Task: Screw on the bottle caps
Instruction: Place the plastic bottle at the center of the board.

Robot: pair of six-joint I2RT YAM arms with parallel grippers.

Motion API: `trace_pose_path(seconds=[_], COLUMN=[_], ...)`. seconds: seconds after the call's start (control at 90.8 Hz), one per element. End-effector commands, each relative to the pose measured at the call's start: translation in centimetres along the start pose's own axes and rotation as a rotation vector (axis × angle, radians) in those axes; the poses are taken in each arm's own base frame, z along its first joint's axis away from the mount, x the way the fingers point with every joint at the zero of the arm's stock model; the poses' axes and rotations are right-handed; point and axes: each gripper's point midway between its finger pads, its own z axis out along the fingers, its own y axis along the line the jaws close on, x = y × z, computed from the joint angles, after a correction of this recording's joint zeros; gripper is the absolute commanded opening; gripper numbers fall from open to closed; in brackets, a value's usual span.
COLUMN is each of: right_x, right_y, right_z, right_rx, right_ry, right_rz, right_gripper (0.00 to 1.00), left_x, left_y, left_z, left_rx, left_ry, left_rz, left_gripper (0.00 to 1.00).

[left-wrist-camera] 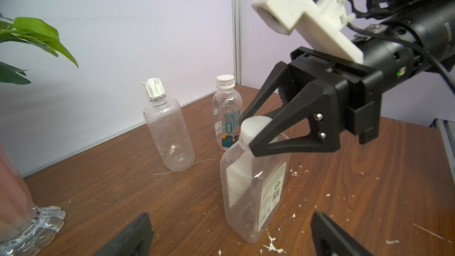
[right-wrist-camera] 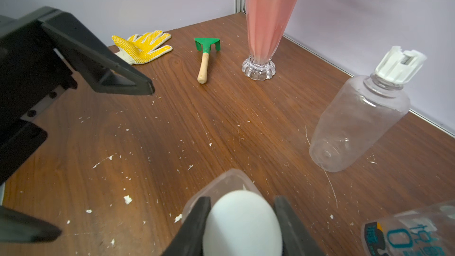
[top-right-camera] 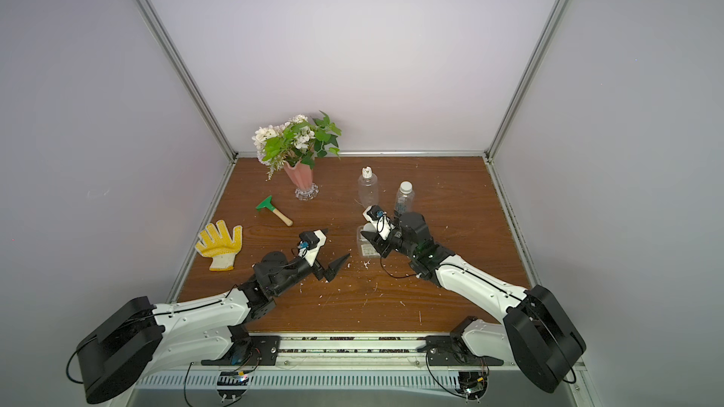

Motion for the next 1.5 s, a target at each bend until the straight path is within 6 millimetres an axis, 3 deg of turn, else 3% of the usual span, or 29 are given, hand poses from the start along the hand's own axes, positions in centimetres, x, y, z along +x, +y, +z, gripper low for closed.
trace_pose_path(seconds=[0.0, 0.088, 0.154, 0.363, 0.44, 0.506, 0.671, 0.826, 0.947, 1.024, 1.101, 1.2, 1.376, 1.486], right_x=[0.1, 0.5, 0.3, -2.5, -4.0, -5.2, -6.5, -3.8, 0.9, 4.0, 7.1, 9.4, 10.7, 10.9], right_y=[0.3, 0.3, 0.1, -1.2, -2.0, -2.7, -5.9, -11.1, -15.2, -16.7, -17.7, -18.6, -18.9, -19.2], right_z=[0.0, 0.0, -0.3, -1.8, -2.7, -3.9, -7.9, -12.8, -16.8, -18.2, -18.7, -18.7, -17.7, -16.5], right_rx=[-0.014, -0.012, -0.003, 0.063, 0.095, 0.122, 0.281, 0.579, 0.859, 0.962, 1.02, 1.045, 1.015, 0.96], right_ry=[-0.018, -0.01, -0.013, -0.033, -0.042, -0.055, -0.102, -0.117, -0.134, -0.142, -0.151, -0.177, -0.223, -0.24], right_rz=[-0.027, -0.027, -0.029, -0.04, -0.034, -0.031, 0.008, 0.129, 0.235, 0.289, 0.345, 0.378, 0.319, 0.29], right_gripper=[0.11, 0.17, 0.28, 0.79, 0.92, 0.98, 0.99, 0.99, 0.99, 0.99, 0.99, 0.99, 0.99, 0.99], left_x=[-1.3, -1.3, -1.4, -2.1, -2.4, -2.6, -2.6, -2.4, -2.0, -1.8, -1.3, -0.4, 1.4, 3.0], left_y=[0.6, 0.7, 0.8, 1.9, 2.6, 3.6, 7.2, 11.1, 13.9, 15.3, 16.7, 18.5, 20.5, 21.1], left_z=[0.4, 0.3, 0.3, -0.1, -0.4, -0.7, -2.4, -5.8, -9.2, -10.9, -12.3, -14.2, -17.1, -17.9], left_rx=[-0.022, -0.025, -0.032, -0.082, -0.115, -0.161, -0.369, -0.635, -0.848, -0.941, -1.005, -1.089, -1.2, -1.22], left_ry=[-0.028, -0.027, -0.03, -0.048, -0.055, -0.054, -0.032, -0.027, -0.019, -0.014, -0.003, 0.008, 0.014, 0.04], left_rz=[-0.013, -0.015, -0.017, -0.027, -0.043, -0.057, -0.079, -0.101, -0.092, -0.084, -0.099, -0.13, -0.142, -0.147], left_gripper=[1.0, 1.0, 1.0, 1.0, 1.0, 1.0, 1.0, 1.0, 1.0, 1.0, 1.0, 1.0, 1.0, 1.0])
